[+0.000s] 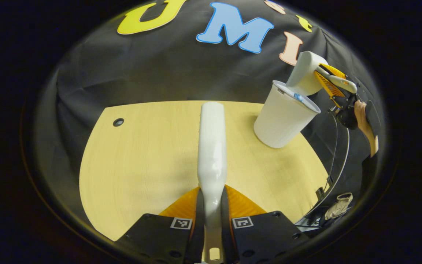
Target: Pick up the small broom and dustpan from the desktop, sweep the trash into the dustpan with the broom, and then empty the trash into the garbage bin.
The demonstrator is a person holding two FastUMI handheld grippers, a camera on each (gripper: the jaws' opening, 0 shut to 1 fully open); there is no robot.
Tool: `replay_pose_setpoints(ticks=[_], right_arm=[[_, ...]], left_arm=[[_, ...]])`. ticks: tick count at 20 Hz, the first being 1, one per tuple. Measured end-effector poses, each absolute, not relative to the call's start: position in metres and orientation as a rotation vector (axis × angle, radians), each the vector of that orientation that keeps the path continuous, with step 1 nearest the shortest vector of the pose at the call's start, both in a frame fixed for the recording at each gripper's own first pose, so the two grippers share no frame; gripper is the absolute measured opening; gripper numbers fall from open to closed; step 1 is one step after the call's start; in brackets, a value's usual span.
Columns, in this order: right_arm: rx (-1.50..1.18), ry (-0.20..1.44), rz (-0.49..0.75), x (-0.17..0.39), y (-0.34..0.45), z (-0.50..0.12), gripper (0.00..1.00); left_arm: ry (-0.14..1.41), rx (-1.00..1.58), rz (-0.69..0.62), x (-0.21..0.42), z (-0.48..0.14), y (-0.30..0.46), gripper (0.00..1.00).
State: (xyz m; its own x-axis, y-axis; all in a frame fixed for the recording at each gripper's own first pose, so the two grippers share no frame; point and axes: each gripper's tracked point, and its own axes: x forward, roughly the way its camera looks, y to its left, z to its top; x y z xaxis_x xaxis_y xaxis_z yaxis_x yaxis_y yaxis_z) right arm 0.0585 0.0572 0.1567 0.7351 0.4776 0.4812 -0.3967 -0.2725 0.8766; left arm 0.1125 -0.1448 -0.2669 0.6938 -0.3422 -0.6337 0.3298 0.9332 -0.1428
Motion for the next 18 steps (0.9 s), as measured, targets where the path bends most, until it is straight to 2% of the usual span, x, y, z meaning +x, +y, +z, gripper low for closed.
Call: replay_pose_setpoints(ticks=[3,4,7,18], right_arm=[[1.549,0.083,0.802,0.056,0.07,0.158,0.31],[1.504,0.091,0.784,0.054,0.075,0.158,0.31],[1.355,0.106,0.741,0.046,0.09,0.154,0.31],[0.761,0.236,0.559,-0.007,0.155,0.078,0.31]], left_arm=[[0.708,-0.031,-0.371,0.108,-0.266,-0.141,0.28],[0.707,-0.036,-0.367,0.106,-0.268,-0.139,0.24],[0.705,-0.054,-0.346,0.103,-0.272,-0.129,0.26],[0.691,-0.056,-0.247,0.098,-0.297,-0.087,0.27]])
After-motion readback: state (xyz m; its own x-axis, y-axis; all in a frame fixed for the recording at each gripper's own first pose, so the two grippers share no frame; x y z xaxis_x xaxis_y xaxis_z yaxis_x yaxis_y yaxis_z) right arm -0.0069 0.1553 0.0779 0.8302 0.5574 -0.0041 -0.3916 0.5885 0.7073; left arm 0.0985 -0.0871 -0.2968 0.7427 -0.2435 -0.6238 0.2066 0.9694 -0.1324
